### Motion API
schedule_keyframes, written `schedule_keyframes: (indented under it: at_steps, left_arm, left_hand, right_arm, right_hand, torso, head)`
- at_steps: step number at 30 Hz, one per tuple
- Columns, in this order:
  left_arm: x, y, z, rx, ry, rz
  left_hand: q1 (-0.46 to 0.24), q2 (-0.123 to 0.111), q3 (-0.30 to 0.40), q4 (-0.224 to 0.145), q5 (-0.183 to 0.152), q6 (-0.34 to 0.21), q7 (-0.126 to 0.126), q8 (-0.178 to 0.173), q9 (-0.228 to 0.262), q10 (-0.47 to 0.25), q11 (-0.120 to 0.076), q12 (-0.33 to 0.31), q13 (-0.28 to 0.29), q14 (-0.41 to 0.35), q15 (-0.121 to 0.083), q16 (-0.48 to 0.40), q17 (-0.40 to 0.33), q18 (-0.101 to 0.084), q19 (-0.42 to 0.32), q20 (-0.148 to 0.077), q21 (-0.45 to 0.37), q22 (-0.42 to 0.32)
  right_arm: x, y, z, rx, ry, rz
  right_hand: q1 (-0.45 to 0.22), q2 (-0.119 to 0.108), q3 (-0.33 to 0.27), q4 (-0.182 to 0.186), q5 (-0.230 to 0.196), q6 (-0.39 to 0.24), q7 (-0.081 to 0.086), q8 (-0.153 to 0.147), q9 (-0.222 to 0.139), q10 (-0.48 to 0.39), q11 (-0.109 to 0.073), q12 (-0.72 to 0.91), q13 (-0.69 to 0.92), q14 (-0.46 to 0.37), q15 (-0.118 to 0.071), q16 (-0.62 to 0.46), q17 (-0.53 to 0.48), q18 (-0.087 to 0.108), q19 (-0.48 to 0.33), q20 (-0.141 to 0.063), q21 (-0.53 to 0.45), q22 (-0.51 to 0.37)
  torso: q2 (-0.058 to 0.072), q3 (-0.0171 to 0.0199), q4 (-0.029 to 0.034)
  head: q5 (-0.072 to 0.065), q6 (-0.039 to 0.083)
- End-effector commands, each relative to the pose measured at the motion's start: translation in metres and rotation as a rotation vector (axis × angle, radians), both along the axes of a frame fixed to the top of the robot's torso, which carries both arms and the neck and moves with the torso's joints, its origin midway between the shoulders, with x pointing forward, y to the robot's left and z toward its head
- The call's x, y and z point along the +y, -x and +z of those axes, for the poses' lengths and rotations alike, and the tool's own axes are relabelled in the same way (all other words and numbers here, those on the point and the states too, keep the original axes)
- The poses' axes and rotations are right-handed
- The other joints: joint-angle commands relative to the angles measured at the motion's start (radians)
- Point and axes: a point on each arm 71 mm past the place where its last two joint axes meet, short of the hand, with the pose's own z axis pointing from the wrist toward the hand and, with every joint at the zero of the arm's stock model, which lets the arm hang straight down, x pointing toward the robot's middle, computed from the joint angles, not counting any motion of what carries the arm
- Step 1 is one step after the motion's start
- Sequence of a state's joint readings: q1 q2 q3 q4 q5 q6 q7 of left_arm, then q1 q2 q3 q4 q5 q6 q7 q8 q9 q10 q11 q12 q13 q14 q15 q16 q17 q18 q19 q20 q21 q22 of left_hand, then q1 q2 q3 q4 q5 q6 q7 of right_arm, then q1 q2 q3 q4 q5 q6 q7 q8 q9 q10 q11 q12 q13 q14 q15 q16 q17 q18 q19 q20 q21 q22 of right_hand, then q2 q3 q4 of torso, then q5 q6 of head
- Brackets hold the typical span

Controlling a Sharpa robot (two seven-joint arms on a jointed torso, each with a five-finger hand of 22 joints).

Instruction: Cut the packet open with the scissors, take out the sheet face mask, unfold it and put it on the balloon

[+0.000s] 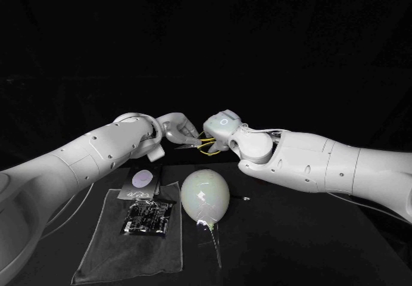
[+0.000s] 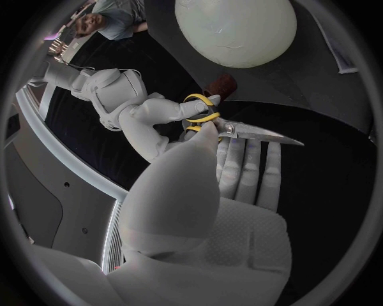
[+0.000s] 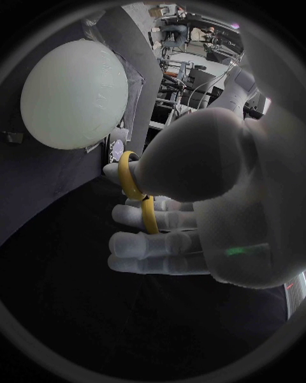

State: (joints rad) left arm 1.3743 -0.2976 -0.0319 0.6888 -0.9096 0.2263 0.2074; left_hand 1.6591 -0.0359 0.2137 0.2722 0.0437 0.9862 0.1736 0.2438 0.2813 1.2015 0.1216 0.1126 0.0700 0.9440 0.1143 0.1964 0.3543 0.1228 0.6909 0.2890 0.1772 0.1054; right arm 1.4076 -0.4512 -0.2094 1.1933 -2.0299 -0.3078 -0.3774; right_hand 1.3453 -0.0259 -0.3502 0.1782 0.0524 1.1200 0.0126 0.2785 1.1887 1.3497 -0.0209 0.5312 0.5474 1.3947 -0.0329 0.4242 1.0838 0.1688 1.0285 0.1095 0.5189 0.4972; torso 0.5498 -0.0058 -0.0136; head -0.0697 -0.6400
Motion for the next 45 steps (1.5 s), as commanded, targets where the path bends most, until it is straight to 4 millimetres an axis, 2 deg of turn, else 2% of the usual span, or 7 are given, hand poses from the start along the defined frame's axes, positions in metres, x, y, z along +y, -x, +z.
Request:
schedule_keyframes:
  at_steps: [1, 8, 15, 19, 29, 35, 45]
  left_arm:
    - [-0.0056, 0.0043, -0.0038, 0.053, -0.003, -0.054]
    - [-0.0061, 0.0049, -0.0046, 0.079, 0.01, -0.058]
    - [-0.0054, 0.0044, -0.0039, 0.099, 0.045, -0.043]
    - [-0.0048, 0.004, -0.0037, 0.109, 0.06, -0.031]
    - [-0.0035, 0.0034, -0.0039, 0.123, 0.073, -0.015]
    - [-0.0014, 0.0027, -0.0041, 0.131, 0.078, 0.0]
    - [0.0015, 0.0024, -0.0062, 0.154, 0.058, 0.025]
  left_hand:
    - [0.011, 0.001, 0.012, 0.0, 0.005, 0.015, -0.003, 0.015, 0.006, 0.014, -0.003, -0.005, -0.001, 0.013, -0.001, 0.007, 0.003, -0.003, 0.009, 0.001, 0.004, 0.0]
    - [0.02, -0.004, 0.045, -0.018, 0.005, 0.052, -0.019, 0.043, 0.025, 0.065, -0.022, 0.005, 0.004, 0.055, -0.018, 0.025, 0.019, 0.003, 0.031, 0.0, 0.014, 0.001]
    - [0.013, -0.01, 0.096, -0.045, 0.005, 0.055, -0.023, 0.072, 0.057, 0.104, -0.032, 0.009, 0.007, 0.091, -0.031, 0.032, 0.031, 0.011, 0.059, -0.001, 0.029, 0.005]
    - [0.0, -0.017, 0.122, -0.055, 0.005, 0.048, -0.023, 0.082, 0.073, 0.111, -0.033, 0.006, 0.006, 0.096, -0.033, 0.029, 0.034, 0.014, 0.064, -0.001, 0.031, 0.005]
    - [-0.044, -0.037, 0.204, -0.087, 0.005, 0.025, -0.021, 0.107, 0.117, 0.122, -0.032, -0.005, 0.007, 0.105, -0.033, 0.017, 0.043, 0.017, 0.067, -0.001, 0.035, 0.003]
    - [-0.073, -0.047, 0.243, -0.107, 0.005, 0.016, -0.02, 0.119, 0.14, 0.128, -0.032, -0.008, 0.008, 0.11, -0.034, 0.012, 0.05, 0.019, 0.069, -0.002, 0.037, 0.003]
    - [-0.103, -0.055, 0.283, -0.137, 0.005, 0.009, -0.019, 0.13, 0.163, 0.133, -0.032, -0.011, 0.011, 0.116, -0.035, 0.007, 0.058, 0.03, 0.088, -0.004, 0.053, 0.009]
  right_arm:
    - [-0.0044, -0.0033, 0.0059, -0.045, -0.002, -0.029]
    - [-0.0029, -0.0022, 0.0078, -0.064, -0.025, -0.012]
    - [-0.0021, -0.0007, 0.0084, -0.054, -0.056, 0.025]
    - [-0.0026, 0.0004, 0.0081, -0.04, -0.07, 0.044]
    - [-0.0038, 0.0008, 0.006, 0.02, -0.103, 0.065]
    - [-0.0063, 0.0008, 0.0058, 0.051, -0.136, 0.087]
    - [-0.0083, 0.004, 0.0108, 0.037, -0.22, 0.15]
  right_hand:
    - [0.317, 0.306, 0.003, 0.005, -0.002, 0.007, 0.002, -0.003, 0.002, 0.098, -0.024, 0.006, 0.002, -0.031, -0.04, -0.005, 0.001, -0.006, -0.004, 0.0, -0.005, 0.001]
    - [0.316, 0.3, 0.0, 0.024, -0.003, -0.002, 0.005, -0.012, 0.0, 0.089, -0.021, -0.011, -0.006, -0.04, -0.037, -0.017, -0.003, -0.005, -0.011, 0.006, -0.012, -0.001]
    - [0.355, 0.274, -0.048, 0.114, -0.004, -0.123, 0.061, -0.149, -0.089, -0.092, 0.045, -0.266, -0.157, -0.216, 0.03, -0.178, -0.093, -0.021, -0.113, 0.053, -0.119, -0.06]
    - [0.362, 0.26, -0.087, 0.115, -0.002, -0.164, 0.055, -0.218, -0.172, -0.161, 0.045, -0.394, -0.256, -0.218, 0.043, -0.222, -0.146, -0.011, -0.103, 0.067, -0.148, -0.081]
    - [0.379, 0.238, -0.105, 0.115, -0.001, -0.245, 0.032, -0.218, -0.302, -0.241, 0.022, -0.47, -0.37, -0.183, 0.036, -0.248, -0.203, 0.009, -0.057, 0.071, -0.152, -0.084]
    - [0.374, 0.215, -0.106, 0.113, -0.003, -0.256, 0.018, -0.217, -0.338, -0.263, 0.008, -0.47, -0.409, -0.185, 0.039, -0.259, -0.22, 0.009, -0.043, 0.068, -0.143, -0.075]
    - [0.406, 0.209, -0.085, 0.112, -0.001, -0.261, -0.002, -0.215, -0.4, -0.27, -0.01, -0.468, -0.478, -0.383, 0.094, -0.337, -0.265, -0.016, -0.143, 0.085, -0.197, -0.084]
  torso:
    - [0.0, 0.0001, 0.0001]
    - [-0.001, 0.0002, -0.0006]
    - [-0.001, 0.0002, -0.0005]
    - [0.0, 0.0002, -0.0002]
    - [0.0, 0.0, 0.0002]
    - [0.0, -0.0001, -0.0001]
    - [0.0, 0.0005, -0.0013]
  head:
    - [0.002, -0.001]
    - [0.004, -0.002]
    - [0.004, 0.0]
    - [0.005, 0.0]
    - [0.009, -0.001]
    - [0.009, 0.0]
    - [0.008, -0.001]
